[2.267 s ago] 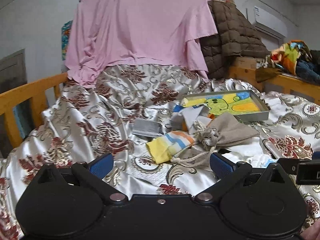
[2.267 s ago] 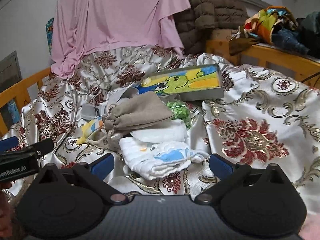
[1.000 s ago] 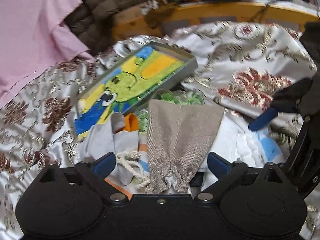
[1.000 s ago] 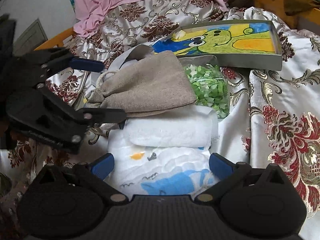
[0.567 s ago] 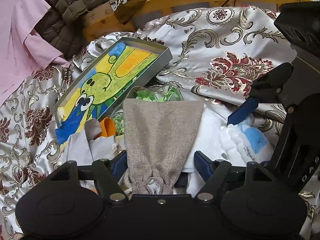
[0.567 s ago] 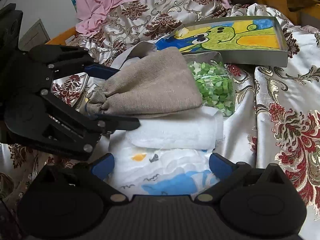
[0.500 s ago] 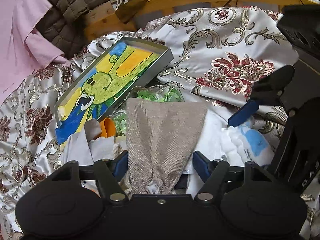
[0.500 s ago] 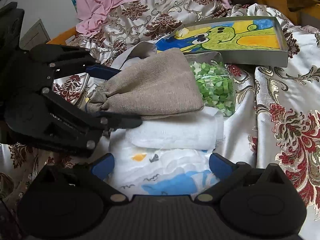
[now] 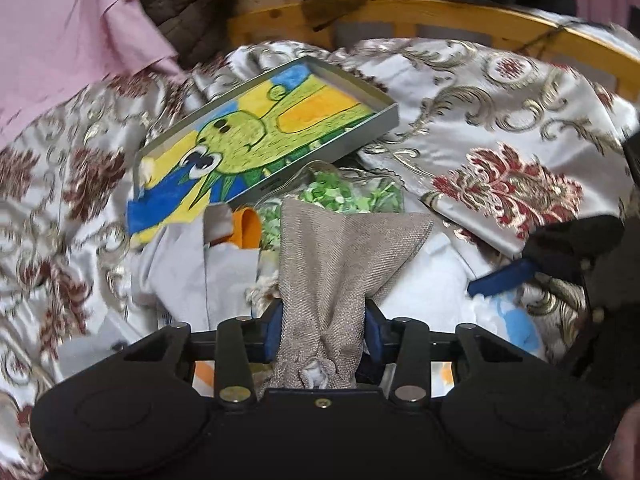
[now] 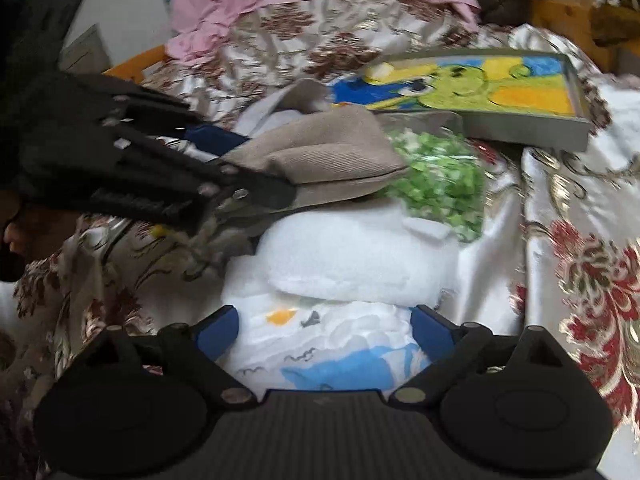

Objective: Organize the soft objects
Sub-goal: 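Lift the beige pouch with the left gripper while the right gripper grasps the white-and-blue cloth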

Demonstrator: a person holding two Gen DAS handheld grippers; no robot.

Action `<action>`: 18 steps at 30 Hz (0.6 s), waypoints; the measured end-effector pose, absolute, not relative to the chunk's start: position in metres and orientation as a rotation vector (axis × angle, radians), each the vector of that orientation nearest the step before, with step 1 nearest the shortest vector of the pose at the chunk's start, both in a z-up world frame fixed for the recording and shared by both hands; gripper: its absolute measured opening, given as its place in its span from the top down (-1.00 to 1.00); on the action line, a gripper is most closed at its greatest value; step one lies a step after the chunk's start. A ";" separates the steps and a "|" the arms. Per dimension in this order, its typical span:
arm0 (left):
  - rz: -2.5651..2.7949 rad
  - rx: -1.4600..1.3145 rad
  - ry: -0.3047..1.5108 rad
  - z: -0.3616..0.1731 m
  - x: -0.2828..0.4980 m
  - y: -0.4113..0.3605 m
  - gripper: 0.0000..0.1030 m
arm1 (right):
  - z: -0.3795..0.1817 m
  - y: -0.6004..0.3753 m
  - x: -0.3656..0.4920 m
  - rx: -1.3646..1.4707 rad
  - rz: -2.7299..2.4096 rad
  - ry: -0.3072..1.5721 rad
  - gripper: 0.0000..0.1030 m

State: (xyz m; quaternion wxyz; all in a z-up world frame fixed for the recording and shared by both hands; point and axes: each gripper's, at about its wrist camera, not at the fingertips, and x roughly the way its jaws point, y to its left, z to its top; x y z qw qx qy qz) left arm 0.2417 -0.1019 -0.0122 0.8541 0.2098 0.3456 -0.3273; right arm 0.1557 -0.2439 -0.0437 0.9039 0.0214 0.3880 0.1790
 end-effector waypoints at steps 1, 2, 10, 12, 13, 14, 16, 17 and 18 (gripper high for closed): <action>-0.681 0.424 0.734 -0.012 0.242 -0.100 0.20 | -0.044 -0.241 0.154 0.034 0.384 0.800 -0.86; -0.675 0.408 0.742 -0.011 0.242 -0.099 0.22 | -0.045 -0.238 0.154 0.024 0.393 0.803 -0.87; -0.625 0.290 0.782 -0.007 0.241 -0.087 0.34 | -0.061 -0.228 0.160 -0.018 0.396 0.856 -0.73; -0.617 0.271 0.785 -0.006 0.237 -0.084 0.35 | -0.061 -0.226 0.155 -0.036 0.403 0.853 -0.60; -0.616 0.264 0.787 -0.006 0.236 -0.084 0.35 | -0.060 -0.224 0.154 -0.047 0.408 0.850 -0.55; -0.615 0.259 0.791 -0.005 0.235 -0.083 0.35 | -0.060 -0.222 0.152 -0.059 0.415 0.847 -0.51; -0.610 0.248 0.794 -0.003 0.231 -0.081 0.35 | -0.059 -0.218 0.148 -0.081 0.437 0.839 -0.44; -0.608 0.239 0.795 -0.001 0.229 -0.079 0.35 | -0.059 -0.217 0.146 -0.086 0.448 0.837 -0.40; -0.606 0.231 0.795 0.001 0.228 -0.078 0.35 | -0.058 -0.216 0.146 -0.087 0.457 0.838 -0.37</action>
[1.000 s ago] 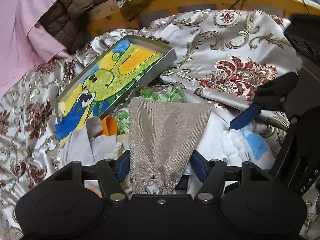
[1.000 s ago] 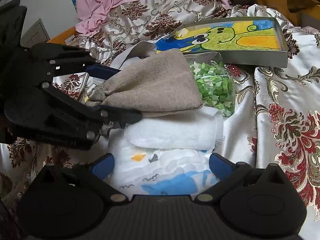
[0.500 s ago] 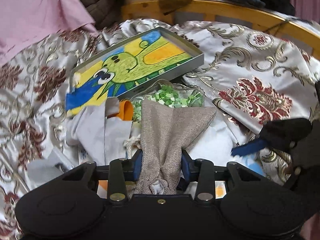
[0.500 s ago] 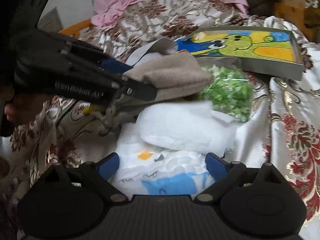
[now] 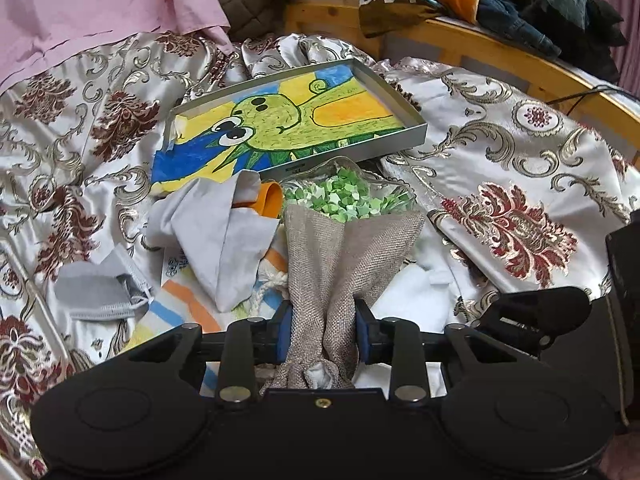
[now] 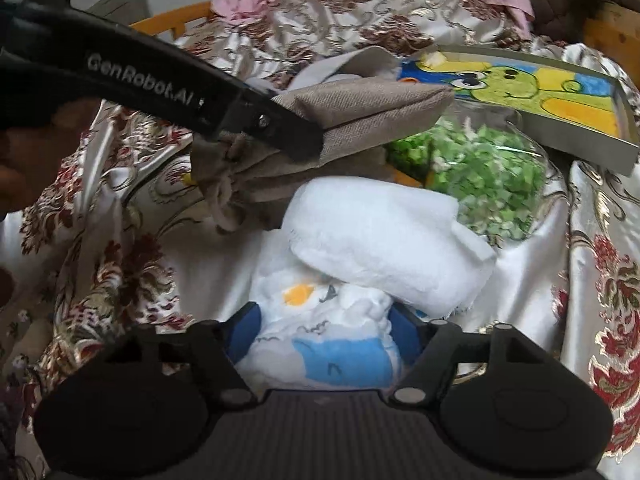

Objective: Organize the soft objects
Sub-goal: 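Lift the beige pouch with the left gripper while the right gripper grasps the white-and-blue cloth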

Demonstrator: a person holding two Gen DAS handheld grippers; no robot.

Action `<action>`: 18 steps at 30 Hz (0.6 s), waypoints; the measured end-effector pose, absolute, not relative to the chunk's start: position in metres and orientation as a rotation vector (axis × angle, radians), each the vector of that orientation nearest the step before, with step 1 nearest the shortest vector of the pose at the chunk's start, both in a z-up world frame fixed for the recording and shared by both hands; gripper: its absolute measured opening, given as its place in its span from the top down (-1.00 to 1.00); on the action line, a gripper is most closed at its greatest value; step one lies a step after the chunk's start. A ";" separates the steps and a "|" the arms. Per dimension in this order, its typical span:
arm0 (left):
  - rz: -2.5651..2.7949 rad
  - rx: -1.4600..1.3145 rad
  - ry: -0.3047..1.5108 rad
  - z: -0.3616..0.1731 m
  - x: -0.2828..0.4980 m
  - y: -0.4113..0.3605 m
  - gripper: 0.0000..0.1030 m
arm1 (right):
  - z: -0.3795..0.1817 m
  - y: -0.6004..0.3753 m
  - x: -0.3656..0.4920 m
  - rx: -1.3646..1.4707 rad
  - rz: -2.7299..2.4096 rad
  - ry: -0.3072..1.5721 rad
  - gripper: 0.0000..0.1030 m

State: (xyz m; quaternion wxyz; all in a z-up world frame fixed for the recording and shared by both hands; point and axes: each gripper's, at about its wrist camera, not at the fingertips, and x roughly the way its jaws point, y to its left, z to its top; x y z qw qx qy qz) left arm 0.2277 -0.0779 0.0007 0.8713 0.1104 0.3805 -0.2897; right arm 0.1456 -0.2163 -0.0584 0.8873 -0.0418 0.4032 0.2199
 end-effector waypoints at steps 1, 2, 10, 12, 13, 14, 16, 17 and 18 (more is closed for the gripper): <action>-0.602 0.223 0.794 0.003 0.226 -0.076 0.35 | -0.058 -0.216 0.145 -0.084 0.465 0.839 -0.31; -0.598 0.218 0.792 0.004 0.225 -0.074 0.35 | -0.058 -0.216 0.143 -0.081 0.472 0.838 -0.24; -0.565 0.163 0.745 0.027 0.209 -0.058 0.35 | -0.052 -0.214 0.133 -0.069 0.554 0.794 0.27; -0.561 0.154 0.736 0.032 0.204 -0.054 0.35 | -0.048 -0.215 0.129 -0.056 0.583 0.771 0.33; -0.559 0.148 0.732 0.034 0.201 -0.053 0.35 | -0.044 -0.215 0.126 -0.042 0.599 0.757 0.36; -0.557 0.141 0.727 0.036 0.198 -0.051 0.35 | -0.041 -0.217 0.126 -0.017 0.619 0.744 0.39; -0.554 0.126 0.719 0.041 0.193 -0.048 0.35 | -0.034 -0.223 0.123 0.042 0.660 0.712 0.43; -0.552 0.120 0.714 0.044 0.191 -0.047 0.35 | -0.030 -0.227 0.121 0.075 0.681 0.696 0.44; -0.549 0.113 0.707 0.047 0.189 -0.046 0.35 | -0.027 -0.230 0.120 0.103 0.699 0.685 0.45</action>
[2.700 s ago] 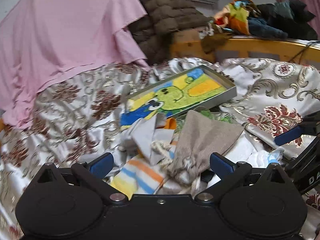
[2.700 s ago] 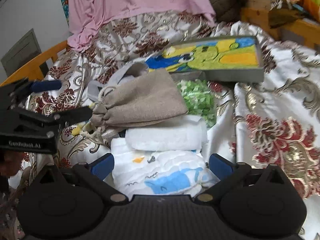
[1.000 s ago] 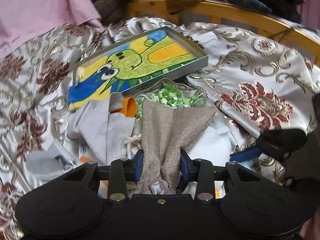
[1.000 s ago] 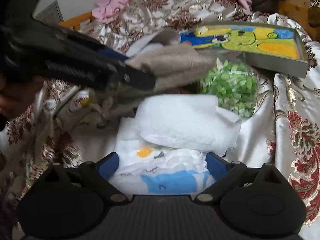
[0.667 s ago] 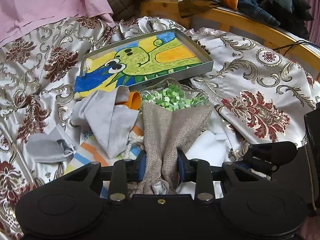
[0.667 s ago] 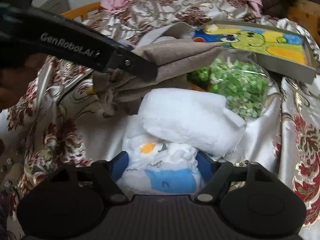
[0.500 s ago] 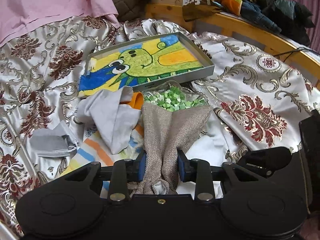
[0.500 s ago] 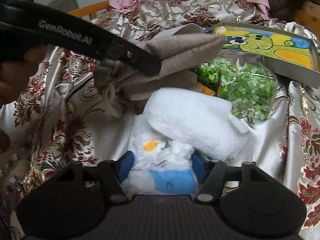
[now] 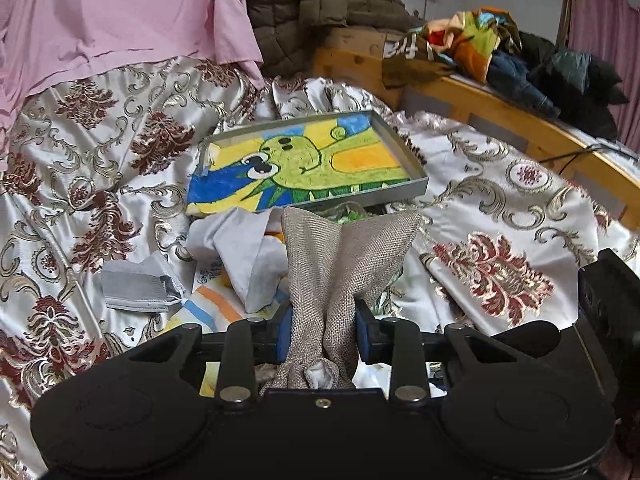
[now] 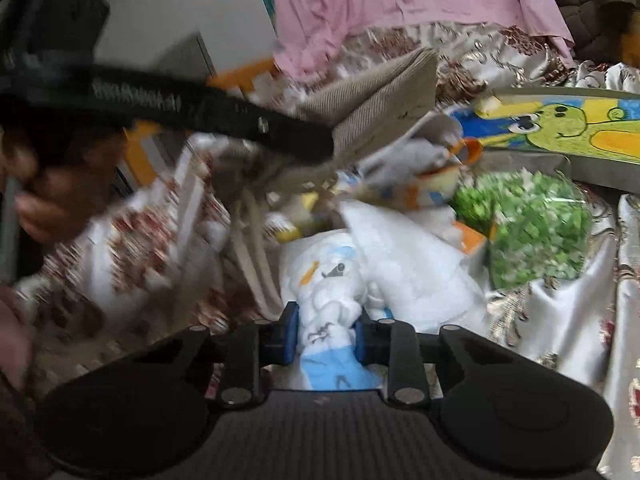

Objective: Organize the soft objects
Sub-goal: 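Lift the beige pouch with the left gripper while the right gripper grasps the white-and-blue cloth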

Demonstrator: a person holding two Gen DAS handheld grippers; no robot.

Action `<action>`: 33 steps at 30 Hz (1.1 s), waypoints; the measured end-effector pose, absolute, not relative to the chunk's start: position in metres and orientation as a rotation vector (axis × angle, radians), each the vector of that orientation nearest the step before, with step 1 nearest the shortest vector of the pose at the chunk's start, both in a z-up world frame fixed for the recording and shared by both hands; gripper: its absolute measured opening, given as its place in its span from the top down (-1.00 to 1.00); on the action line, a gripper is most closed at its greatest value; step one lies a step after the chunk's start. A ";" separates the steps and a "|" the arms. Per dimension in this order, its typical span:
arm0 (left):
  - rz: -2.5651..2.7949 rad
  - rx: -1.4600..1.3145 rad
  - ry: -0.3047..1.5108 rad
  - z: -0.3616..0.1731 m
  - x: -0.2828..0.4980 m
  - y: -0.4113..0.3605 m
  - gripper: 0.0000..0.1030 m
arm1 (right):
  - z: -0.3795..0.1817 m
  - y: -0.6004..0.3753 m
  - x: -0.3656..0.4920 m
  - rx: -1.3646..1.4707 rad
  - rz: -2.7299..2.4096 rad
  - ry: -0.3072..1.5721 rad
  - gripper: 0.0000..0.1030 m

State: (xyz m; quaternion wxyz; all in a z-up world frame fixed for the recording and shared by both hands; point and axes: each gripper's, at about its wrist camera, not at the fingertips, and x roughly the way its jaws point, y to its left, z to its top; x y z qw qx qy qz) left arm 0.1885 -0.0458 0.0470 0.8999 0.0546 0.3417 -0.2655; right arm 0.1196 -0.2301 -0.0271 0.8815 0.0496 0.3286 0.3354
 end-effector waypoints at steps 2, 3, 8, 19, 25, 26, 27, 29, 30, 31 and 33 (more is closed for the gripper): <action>-0.544 0.099 0.695 0.052 0.184 -0.043 0.35 | -0.022 -0.236 0.119 0.150 0.721 0.663 0.46; -0.540 0.094 0.690 0.055 0.183 -0.042 0.35 | -0.021 -0.239 0.120 0.172 0.728 0.658 0.46; -0.517 0.064 0.659 0.069 0.180 -0.038 0.35 | -0.010 -0.251 0.116 0.242 0.746 0.607 0.55; -0.483 -0.041 0.600 0.084 0.184 -0.021 0.35 | 0.009 -0.259 0.101 0.270 0.738 0.475 0.56; -0.471 -0.062 0.566 0.091 0.199 -0.024 0.35 | 0.027 -0.273 0.102 0.281 0.635 0.343 0.56; -0.469 -0.065 0.560 0.093 0.202 -0.025 0.35 | 0.029 -0.276 0.104 0.284 0.617 0.327 0.56; -0.467 -0.070 0.553 0.095 0.207 -0.027 0.35 | 0.032 -0.280 0.108 0.286 0.597 0.310 0.56; -0.464 -0.081 0.542 0.097 0.215 -0.031 0.35 | 0.036 -0.288 0.117 0.297 0.558 0.286 0.56; -0.464 -0.091 0.533 0.099 0.221 -0.033 0.35 | 0.040 -0.295 0.125 0.311 0.536 0.275 0.56; -0.465 -0.102 0.527 0.100 0.226 -0.035 0.35 | 0.043 -0.301 0.133 0.322 0.514 0.267 0.56; -0.471 -0.127 0.513 0.103 0.238 -0.041 0.35 | 0.049 -0.313 0.153 0.349 0.460 0.251 0.56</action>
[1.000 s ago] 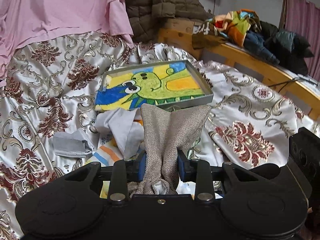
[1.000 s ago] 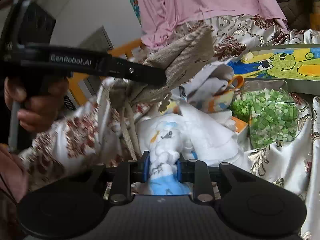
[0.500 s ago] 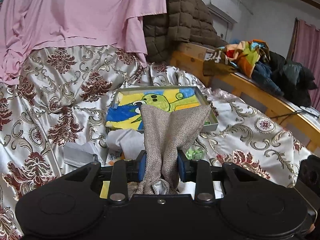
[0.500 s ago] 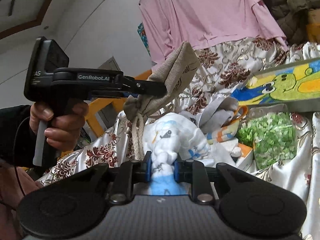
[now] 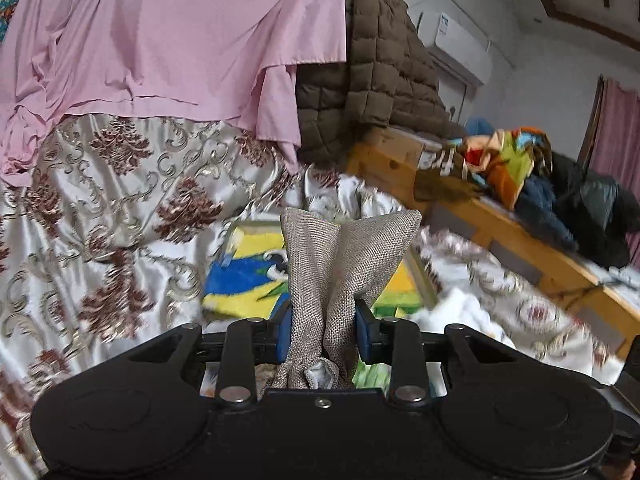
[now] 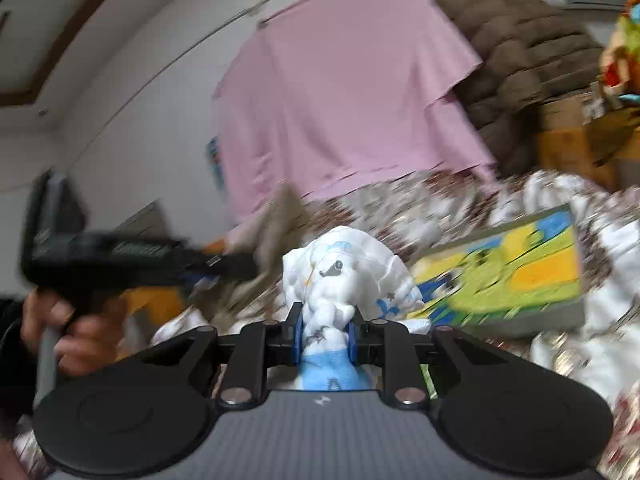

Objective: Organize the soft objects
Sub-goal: 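Lift the beige pouch with the left gripper while the right gripper grasps the white-and-blue cloth, then place the pouch and cloth into the frog-picture tray, opening both grippers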

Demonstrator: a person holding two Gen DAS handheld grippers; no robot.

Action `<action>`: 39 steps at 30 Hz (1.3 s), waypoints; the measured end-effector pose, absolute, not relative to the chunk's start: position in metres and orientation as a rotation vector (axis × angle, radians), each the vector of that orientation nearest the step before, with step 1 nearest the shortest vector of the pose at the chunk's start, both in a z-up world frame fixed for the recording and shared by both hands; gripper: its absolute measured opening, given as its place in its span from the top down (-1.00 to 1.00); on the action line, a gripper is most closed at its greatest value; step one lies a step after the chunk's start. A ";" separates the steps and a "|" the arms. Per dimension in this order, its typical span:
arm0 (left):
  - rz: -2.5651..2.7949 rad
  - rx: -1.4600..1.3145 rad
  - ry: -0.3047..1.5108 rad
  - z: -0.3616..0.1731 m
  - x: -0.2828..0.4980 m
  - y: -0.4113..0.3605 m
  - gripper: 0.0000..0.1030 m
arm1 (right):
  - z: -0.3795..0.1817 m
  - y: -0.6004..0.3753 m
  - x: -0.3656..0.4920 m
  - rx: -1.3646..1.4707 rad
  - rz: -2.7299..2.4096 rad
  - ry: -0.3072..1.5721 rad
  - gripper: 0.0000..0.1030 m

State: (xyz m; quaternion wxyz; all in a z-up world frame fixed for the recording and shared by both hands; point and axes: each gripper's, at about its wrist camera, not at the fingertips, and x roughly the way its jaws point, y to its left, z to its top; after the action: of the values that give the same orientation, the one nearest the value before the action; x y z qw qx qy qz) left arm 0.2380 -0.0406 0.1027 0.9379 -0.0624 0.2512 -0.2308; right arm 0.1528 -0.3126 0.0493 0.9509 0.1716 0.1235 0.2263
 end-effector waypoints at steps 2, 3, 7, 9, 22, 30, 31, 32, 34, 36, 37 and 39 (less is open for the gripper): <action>-0.476 -0.135 0.497 0.105 0.251 -0.049 0.35 | 0.055 -0.323 0.176 0.375 0.412 0.237 0.56; -0.482 -0.136 0.490 0.105 0.258 -0.055 0.35 | 0.058 -0.327 0.189 0.376 0.379 0.226 0.56; -0.500 -0.138 0.474 0.102 0.292 -0.080 0.35 | 0.060 -0.342 0.225 0.405 0.298 0.201 0.56; -0.503 -0.141 0.471 0.097 0.311 -0.094 0.35 | 0.056 -0.347 0.244 0.402 0.250 0.198 0.56; -0.451 -0.184 0.525 0.040 0.429 -0.176 0.34 | 0.003 -0.390 0.327 0.464 0.093 0.260 0.56; -0.377 -0.177 0.644 -0.002 0.456 -0.192 0.34 | -0.009 -0.379 0.351 0.336 0.023 0.408 0.54; -0.371 -0.181 0.658 -0.006 0.458 -0.192 0.34 | -0.010 -0.377 0.353 0.329 0.027 0.424 0.53; -0.362 -0.183 0.674 -0.010 0.459 -0.192 0.34 | -0.011 -0.375 0.354 0.324 0.031 0.441 0.52; -0.350 -0.176 0.701 -0.016 0.459 -0.193 0.33 | -0.013 -0.372 0.356 0.308 0.026 0.467 0.49; -0.340 -0.162 0.728 -0.020 0.461 -0.193 0.31 | -0.015 -0.369 0.357 0.296 0.024 0.487 0.47; -0.334 -0.158 0.742 -0.022 0.461 -0.193 0.30 | -0.015 -0.369 0.356 0.299 0.028 0.493 0.45; -0.327 -0.168 0.770 -0.024 0.461 -0.191 0.30 | -0.016 -0.369 0.356 0.306 0.031 0.502 0.39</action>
State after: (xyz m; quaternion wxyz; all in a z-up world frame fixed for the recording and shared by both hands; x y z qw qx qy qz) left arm 0.4613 -0.1905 -0.0244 0.9104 -0.0815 0.3733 -0.1588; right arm 0.3564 -0.3686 -0.0159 0.9570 0.1506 0.2475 0.0153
